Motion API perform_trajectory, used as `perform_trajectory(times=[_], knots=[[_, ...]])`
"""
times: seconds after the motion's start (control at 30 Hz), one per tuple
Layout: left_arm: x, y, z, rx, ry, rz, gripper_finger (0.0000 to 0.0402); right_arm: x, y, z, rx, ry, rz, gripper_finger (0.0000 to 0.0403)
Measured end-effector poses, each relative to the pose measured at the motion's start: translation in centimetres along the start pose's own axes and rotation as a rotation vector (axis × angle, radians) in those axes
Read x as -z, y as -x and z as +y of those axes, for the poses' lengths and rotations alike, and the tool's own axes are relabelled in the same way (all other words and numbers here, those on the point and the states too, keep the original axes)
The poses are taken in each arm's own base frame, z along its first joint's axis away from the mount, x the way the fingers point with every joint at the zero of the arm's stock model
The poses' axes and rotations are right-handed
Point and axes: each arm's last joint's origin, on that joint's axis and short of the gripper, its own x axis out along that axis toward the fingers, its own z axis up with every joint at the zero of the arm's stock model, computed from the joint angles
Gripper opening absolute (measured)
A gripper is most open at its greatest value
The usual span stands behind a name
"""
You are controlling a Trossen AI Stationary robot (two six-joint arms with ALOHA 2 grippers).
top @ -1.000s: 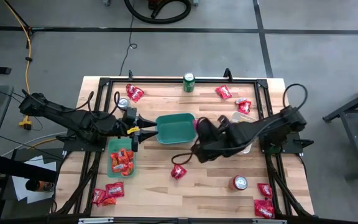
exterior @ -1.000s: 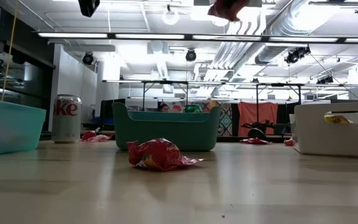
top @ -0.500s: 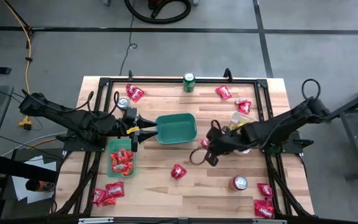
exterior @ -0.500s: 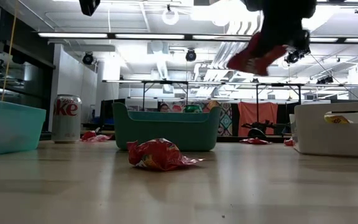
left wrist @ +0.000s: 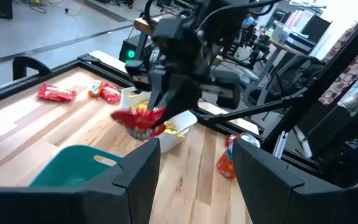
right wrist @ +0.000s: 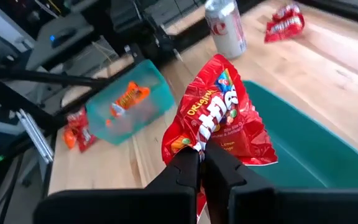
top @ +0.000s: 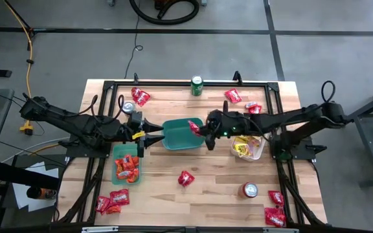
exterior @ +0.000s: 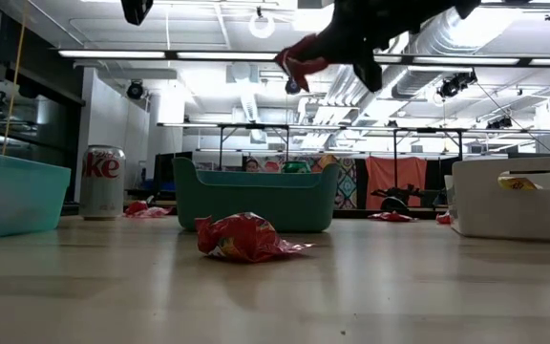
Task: Sort candy
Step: Put the red candy into the green bin, then put the orange chocolate into the light green bin
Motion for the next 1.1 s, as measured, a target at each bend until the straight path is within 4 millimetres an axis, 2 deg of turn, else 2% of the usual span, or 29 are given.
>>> perform_trajectory(times=[0.2, 0.33, 0.5, 0.7, 0.8, 0.9, 1.0, 1.1], knots=[[0.0, 0.0, 0.0, -0.01, -0.008, -0.006, 0.0188, 0.1, -1.0, -0.8, 0.019, -0.014, 0.016, 0.0004], [0.0, 0.0, 0.0, -0.016, -0.009, -0.008, 0.0188, 0.1, -1.3, -1.0, 0.02, -0.021, 0.019, 0.0032], [-0.1, 0.0, 0.0, -0.02, -0.007, -0.015, 0.0188, 0.2, -1.9, -1.6, 0.049, -0.026, 0.019, 0.0116], [0.0, 0.0, 0.1, -0.022, -0.018, -0.01, 0.0188, -0.1, -2.7, -1.3, 0.054, 0.012, 0.037, 0.0228], [-0.1, 0.1, 0.1, -0.016, -0.031, -0.01, 0.0188, -1.4, -2.5, -0.9, 0.061, 0.051, 0.031, 0.0259], [-0.5, 0.4, 0.0, 0.013, -0.019, -0.019, 0.0188, -3.9, -1.6, -0.8, 0.11, 0.042, 0.049, 0.0267], [-0.7, 0.7, 0.0, 0.027, -0.015, -0.021, 0.0188, -6.3, -0.1, -1.4, 0.25, -0.025, 0.103, 0.0267], [-0.6, 0.8, 0.0, 0.048, -0.025, -0.009, 0.0188, -8.0, 1.5, -3.0, 0.444, -0.116, 0.138, 0.0268]])
